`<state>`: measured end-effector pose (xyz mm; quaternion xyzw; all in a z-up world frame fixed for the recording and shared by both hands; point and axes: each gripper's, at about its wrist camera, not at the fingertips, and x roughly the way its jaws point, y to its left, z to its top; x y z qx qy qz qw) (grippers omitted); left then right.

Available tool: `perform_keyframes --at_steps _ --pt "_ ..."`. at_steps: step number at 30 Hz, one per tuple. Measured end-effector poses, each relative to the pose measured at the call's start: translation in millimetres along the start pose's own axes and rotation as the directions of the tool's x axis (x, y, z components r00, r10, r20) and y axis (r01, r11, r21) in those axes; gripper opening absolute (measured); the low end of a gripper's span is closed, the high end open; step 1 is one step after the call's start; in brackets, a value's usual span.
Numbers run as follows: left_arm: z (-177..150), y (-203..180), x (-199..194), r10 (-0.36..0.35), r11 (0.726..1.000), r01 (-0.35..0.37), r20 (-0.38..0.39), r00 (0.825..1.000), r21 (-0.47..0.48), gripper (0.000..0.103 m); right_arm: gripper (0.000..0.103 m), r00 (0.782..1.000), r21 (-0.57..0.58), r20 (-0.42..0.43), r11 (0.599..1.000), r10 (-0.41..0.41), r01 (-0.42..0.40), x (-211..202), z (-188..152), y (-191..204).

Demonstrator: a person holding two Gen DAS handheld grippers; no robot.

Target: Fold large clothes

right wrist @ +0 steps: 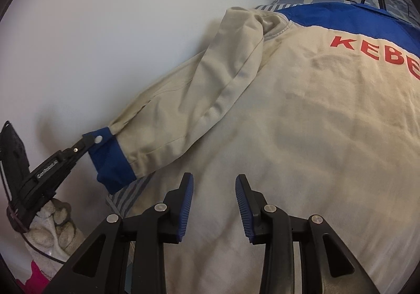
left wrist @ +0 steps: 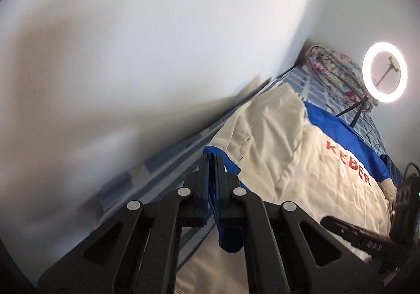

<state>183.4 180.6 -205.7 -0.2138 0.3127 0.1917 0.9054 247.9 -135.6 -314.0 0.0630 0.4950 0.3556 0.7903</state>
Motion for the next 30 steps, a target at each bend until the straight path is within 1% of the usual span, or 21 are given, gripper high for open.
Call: perform_keyframes --at_steps 3,5,7,10,13,16,18,19,20,22,24,25,28,30 --pt "5 -12 -16 0.000 0.996 -0.005 0.050 0.999 0.085 0.001 0.036 0.999 0.016 0.031 1.000 0.012 -0.012 -3 14 2" --pt "9 -15 -26 -0.005 0.993 -0.003 0.069 0.998 0.120 0.001 0.036 0.999 0.025 0.053 1.000 0.012 -0.013 -1 26 4" --pt "14 -15 -34 -0.003 0.990 -0.009 0.086 0.996 0.138 0.001 0.036 0.997 0.034 0.064 0.999 0.034 -0.036 5 39 8" --pt "25 -14 -44 -0.013 0.989 -0.003 0.109 0.994 0.147 0.001 0.036 0.996 0.037 0.066 0.998 0.055 -0.057 25 57 18" --pt "35 -15 -56 -0.018 0.981 -0.011 0.150 0.988 0.192 0.001 0.036 0.998 0.046 0.039 0.997 0.054 -0.056 58 69 29" --pt "42 -22 -69 -0.041 0.969 -0.006 0.185 0.982 0.248 0.001 0.036 0.995 0.103 -0.004 0.989 0.103 -0.102 97 75 34" --pt "40 -28 -74 -0.058 0.958 0.002 0.188 0.980 0.286 0.001 0.036 0.986 0.161 -0.060 0.976 0.157 -0.146 123 75 34" --pt "37 -29 -75 -0.068 0.953 0.009 0.184 0.981 0.301 0.001 0.036 0.982 0.181 -0.081 0.971 0.172 -0.155 130 74 33" --pt "32 -31 -79 -0.088 0.946 0.025 0.182 0.979 0.323 0.001 0.036 0.979 0.187 -0.097 0.969 0.181 -0.161 131 73 33" --pt "18 -36 -88 -0.118 0.923 0.040 0.184 0.976 0.382 0.001 0.036 0.979 0.152 -0.105 0.976 0.174 -0.157 118 71 30" --pt "-1 -42 -97 -0.160 0.891 0.070 0.167 0.973 0.448 0.001 0.037 0.985 0.105 -0.097 0.986 0.141 -0.130 94 69 18" --pt "-9 -43 -104 -0.176 0.879 0.084 0.157 0.972 0.469 0.001 0.039 0.989 0.094 -0.090 0.990 0.116 -0.108 81 68 8" --pt "-37 -50 -115 -0.224 0.836 0.144 0.089 0.971 0.530 0.001 0.039 0.997 0.109 -0.058 0.993 0.053 -0.047 40 71 -30" --pt "-60 -58 -120 -0.247 0.793 0.178 0.039 0.968 0.583 0.001 0.039 1.000 0.134 -0.026 0.991 0.005 -0.002 15 77 -53"
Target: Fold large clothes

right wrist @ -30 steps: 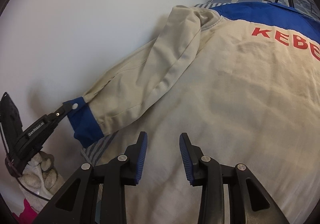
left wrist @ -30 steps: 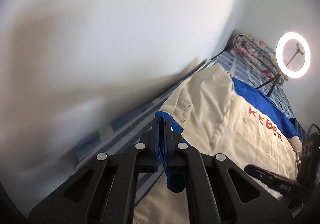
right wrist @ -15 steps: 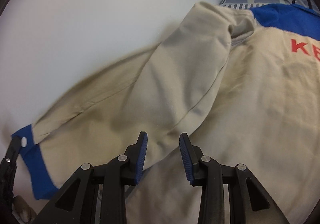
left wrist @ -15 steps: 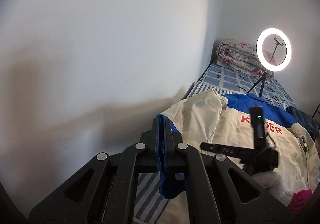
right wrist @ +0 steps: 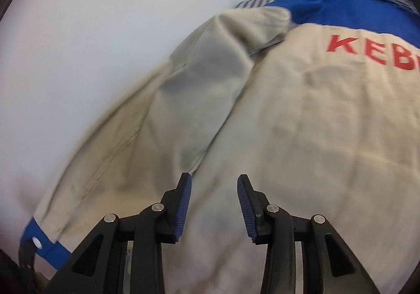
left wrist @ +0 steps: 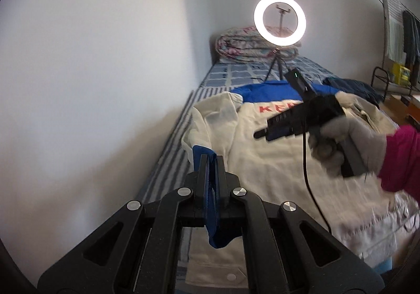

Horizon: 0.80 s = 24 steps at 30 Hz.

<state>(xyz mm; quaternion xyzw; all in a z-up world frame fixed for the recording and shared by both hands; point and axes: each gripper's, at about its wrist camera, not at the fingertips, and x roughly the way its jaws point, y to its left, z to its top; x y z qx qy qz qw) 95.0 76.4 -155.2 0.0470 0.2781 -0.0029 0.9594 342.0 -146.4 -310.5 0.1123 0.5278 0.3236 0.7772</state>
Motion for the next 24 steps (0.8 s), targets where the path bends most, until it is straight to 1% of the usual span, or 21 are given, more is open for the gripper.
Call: perform_keyframes --at_steps 2,4,5,6,8,10,12,14,15,17,20,21,23,24 --pt "-13 -19 -5 -0.034 0.997 0.035 -0.015 0.999 0.062 0.001 0.039 0.999 0.038 0.045 0.999 -0.031 0.029 -22 11 -18" --pt "-25 -34 -9 -0.074 0.991 0.078 -0.040 0.996 0.108 0.001 0.040 0.996 0.073 0.084 0.997 -0.027 0.020 -40 22 -27" --pt "-33 -43 -9 -0.096 0.986 0.103 -0.062 0.993 0.131 0.001 0.043 0.995 0.080 0.103 0.997 -0.021 0.012 -47 26 -28" --pt "-40 -50 -11 -0.116 0.981 0.128 -0.082 0.990 0.149 0.001 0.046 0.993 0.079 0.118 0.997 -0.020 0.010 -52 31 -28" --pt "-53 -61 -14 -0.148 0.970 0.168 -0.117 0.982 0.177 0.001 0.055 0.989 0.064 0.144 0.998 -0.019 0.010 -60 39 -22" --pt "-64 -70 -17 -0.174 0.958 0.203 -0.152 0.973 0.204 0.001 0.057 0.988 0.048 0.154 0.999 -0.003 -0.004 -61 51 -15" --pt "-76 -80 -21 -0.191 0.945 0.233 -0.190 0.963 0.232 0.001 0.058 0.989 0.033 0.149 0.999 0.014 -0.019 -63 49 -5" --pt "-84 -88 -22 -0.204 0.930 0.262 -0.230 0.952 0.260 0.001 0.075 0.991 0.023 0.132 1.000 0.019 -0.022 -56 52 -1" --pt "-85 -88 -19 -0.203 0.925 0.269 -0.248 0.947 0.268 0.001 0.075 0.992 0.021 0.126 1.000 0.012 -0.015 -53 52 0" --pt "-88 -89 -20 -0.225 0.922 0.296 -0.274 0.935 0.252 0.001 0.075 0.994 0.025 0.107 1.000 -0.014 0.011 -43 52 2" --pt "-83 -80 -25 -0.262 0.925 0.324 -0.289 0.921 0.196 0.004 0.072 0.994 0.039 0.052 0.995 -0.096 0.094 -27 47 -2" --pt "-82 -76 -28 -0.277 0.928 0.334 -0.288 0.917 0.168 0.004 0.072 0.993 0.042 0.036 0.993 -0.113 0.111 -24 44 -4" --pt "-77 -67 -31 -0.293 0.933 0.339 -0.288 0.912 0.124 0.009 0.055 0.992 0.057 0.011 0.991 -0.125 0.124 -17 40 -14" --pt "-75 -62 -35 -0.302 0.935 0.341 -0.281 0.911 0.101 0.014 0.053 0.994 0.081 0.004 0.991 -0.110 0.109 -15 38 -20"
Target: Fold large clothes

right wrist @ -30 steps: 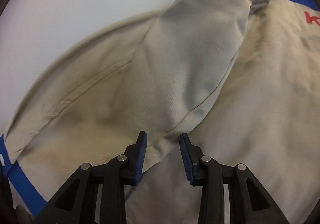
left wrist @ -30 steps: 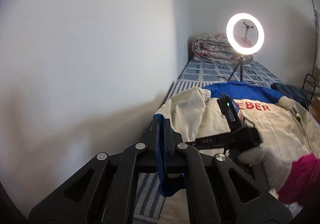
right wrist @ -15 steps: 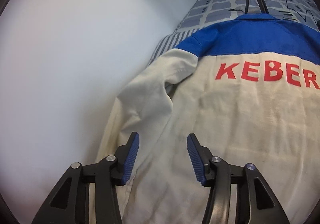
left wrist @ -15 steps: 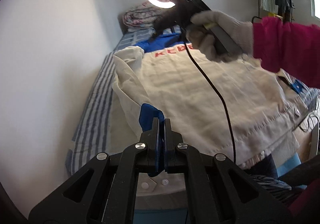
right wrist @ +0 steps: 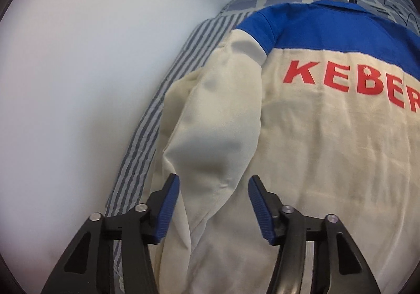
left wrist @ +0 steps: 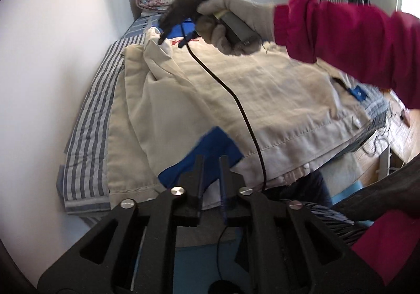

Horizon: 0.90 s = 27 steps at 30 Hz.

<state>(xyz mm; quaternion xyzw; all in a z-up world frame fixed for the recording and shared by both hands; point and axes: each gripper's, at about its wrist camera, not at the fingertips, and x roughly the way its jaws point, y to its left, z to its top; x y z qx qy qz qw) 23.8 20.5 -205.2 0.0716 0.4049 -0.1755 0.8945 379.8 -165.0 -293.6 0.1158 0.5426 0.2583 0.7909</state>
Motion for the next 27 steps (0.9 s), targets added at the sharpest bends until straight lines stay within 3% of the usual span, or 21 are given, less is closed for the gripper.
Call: perform_keyframes --at_steps 2,5,6,8,10,12,13,16,17,22,25,27 --pt "0 6 -5 -0.002 1.000 0.003 0.014 1.000 -0.028 0.020 0.043 0.999 0.042 0.002 0.998 0.048 -0.048 0 -2 -9" --pt "-1 19 -9 0.024 0.997 -0.023 0.005 1.000 -0.077 0.021 0.043 0.998 0.030 0.030 0.998 0.057 -0.058 -7 -2 -6" --pt "-2 25 -8 0.025 0.994 -0.024 0.004 1.000 -0.103 0.021 0.047 0.998 0.020 0.039 0.998 0.058 -0.059 -10 -1 -3" --pt "-2 38 -2 0.031 0.985 -0.032 -0.012 0.999 -0.171 0.028 0.071 0.997 0.000 0.052 0.999 0.053 -0.053 -11 5 5" --pt "-4 51 5 0.014 0.967 -0.019 -0.023 1.000 -0.253 0.040 0.072 0.998 -0.020 0.055 1.000 0.013 -0.012 -7 12 15" --pt "-8 65 13 -0.009 0.941 -0.004 -0.036 0.999 -0.337 0.041 0.072 0.999 -0.032 0.033 0.999 0.002 -0.001 3 17 22" --pt "-10 71 16 -0.018 0.930 0.001 -0.043 0.999 -0.368 0.041 0.068 1.000 -0.044 0.019 0.999 -0.012 0.013 7 17 27" --pt "-15 82 27 -0.055 0.896 0.023 -0.060 0.997 -0.444 0.041 0.015 0.997 -0.089 -0.043 0.994 -0.069 0.065 23 16 36" --pt "-17 86 30 -0.070 0.882 0.032 -0.065 0.995 -0.471 0.041 0.007 0.996 -0.078 -0.061 0.995 -0.068 0.063 23 14 33" --pt "-25 97 44 -0.151 0.827 0.089 -0.067 0.986 -0.555 0.044 0.003 1.000 -0.050 -0.003 0.999 0.003 -0.003 -30 3 5" --pt "-30 97 54 -0.188 0.803 0.113 -0.069 0.980 -0.585 0.049 0.003 0.997 0.059 0.034 0.996 0.070 -0.072 -61 -10 -41" --pt "-34 97 62 -0.214 0.783 0.122 -0.080 0.974 -0.610 0.049 0.007 0.999 0.103 0.004 0.994 -0.041 0.040 -61 -20 -70"
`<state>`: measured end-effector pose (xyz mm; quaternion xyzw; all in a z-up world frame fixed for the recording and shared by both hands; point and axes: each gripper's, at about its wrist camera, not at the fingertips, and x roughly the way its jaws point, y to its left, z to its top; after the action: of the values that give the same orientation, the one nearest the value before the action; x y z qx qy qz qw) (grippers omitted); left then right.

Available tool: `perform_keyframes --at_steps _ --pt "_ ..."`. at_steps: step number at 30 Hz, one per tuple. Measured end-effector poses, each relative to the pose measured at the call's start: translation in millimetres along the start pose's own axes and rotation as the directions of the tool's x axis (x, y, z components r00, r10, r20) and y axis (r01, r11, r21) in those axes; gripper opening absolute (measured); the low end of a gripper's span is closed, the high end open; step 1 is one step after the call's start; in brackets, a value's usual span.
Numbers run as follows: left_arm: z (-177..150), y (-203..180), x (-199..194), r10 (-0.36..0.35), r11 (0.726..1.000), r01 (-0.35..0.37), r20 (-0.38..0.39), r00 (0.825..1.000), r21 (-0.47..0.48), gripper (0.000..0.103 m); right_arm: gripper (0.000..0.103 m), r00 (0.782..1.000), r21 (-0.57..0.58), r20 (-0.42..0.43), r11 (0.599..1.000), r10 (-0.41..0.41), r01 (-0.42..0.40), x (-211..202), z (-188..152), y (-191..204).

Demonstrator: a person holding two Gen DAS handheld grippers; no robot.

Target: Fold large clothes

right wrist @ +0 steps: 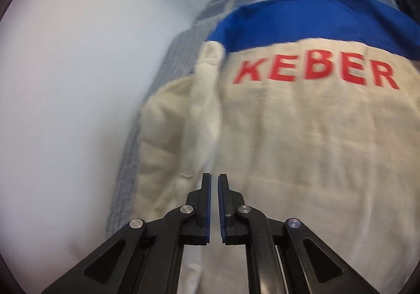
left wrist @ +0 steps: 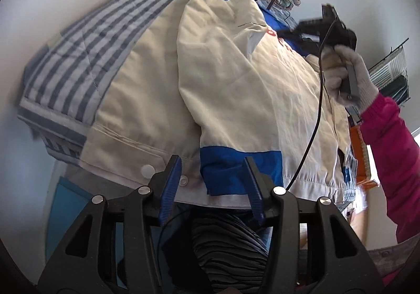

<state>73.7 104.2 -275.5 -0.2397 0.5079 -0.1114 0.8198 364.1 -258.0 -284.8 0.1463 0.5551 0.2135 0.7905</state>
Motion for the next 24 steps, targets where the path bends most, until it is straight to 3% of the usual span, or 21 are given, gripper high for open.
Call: perform_keyframes --at_steps 2,4,7,8,10,12,14,17,22,24 --pt "0 6 7 -0.018 0.999 0.017 -0.019 1.000 -0.035 0.049 0.008 0.988 -0.001 -0.049 0.989 -0.148 0.148 6 -8 -18" --pt "-1 12 13 -0.047 0.995 0.044 -0.033 0.998 -0.085 0.049 0.014 0.991 0.010 -0.045 0.992 -0.123 0.123 -2 -15 -26" --pt "0 19 22 -0.087 0.986 0.080 -0.042 0.995 -0.144 0.049 0.060 0.999 -0.007 0.038 1.000 -0.018 0.018 -25 -25 -18" --pt "1 20 24 -0.102 0.983 0.095 -0.041 0.994 -0.157 0.049 0.065 0.999 -0.025 0.050 1.000 0.009 -0.008 -29 -31 -12" --pt "3 20 28 -0.125 0.979 0.116 -0.043 0.991 -0.167 0.047 0.065 0.998 -0.062 0.022 0.997 0.055 -0.053 -24 -35 0" --pt "3 21 31 -0.136 0.977 0.127 -0.039 0.990 -0.173 0.031 0.065 0.996 -0.080 -0.019 0.993 0.082 -0.083 -7 -51 5" --pt "4 22 36 -0.141 0.975 0.130 -0.051 0.989 -0.182 0.008 0.065 0.993 -0.077 -0.059 0.991 0.103 -0.108 10 -65 13" --pt "4 20 32 -0.131 0.977 0.123 -0.035 0.991 -0.175 0.004 0.065 0.989 -0.034 -0.082 0.991 0.123 -0.126 33 -74 21" --pt "9 26 -10 -0.105 0.979 0.111 0.045 0.993 -0.170 0.003 0.066 0.987 0.035 -0.015 0.986 0.161 -0.161 32 -58 33" --pt "11 33 -21 -0.076 0.982 0.086 0.061 0.995 -0.169 0.003 0.059 0.989 0.016 0.005 0.988 0.151 -0.151 32 -49 39"
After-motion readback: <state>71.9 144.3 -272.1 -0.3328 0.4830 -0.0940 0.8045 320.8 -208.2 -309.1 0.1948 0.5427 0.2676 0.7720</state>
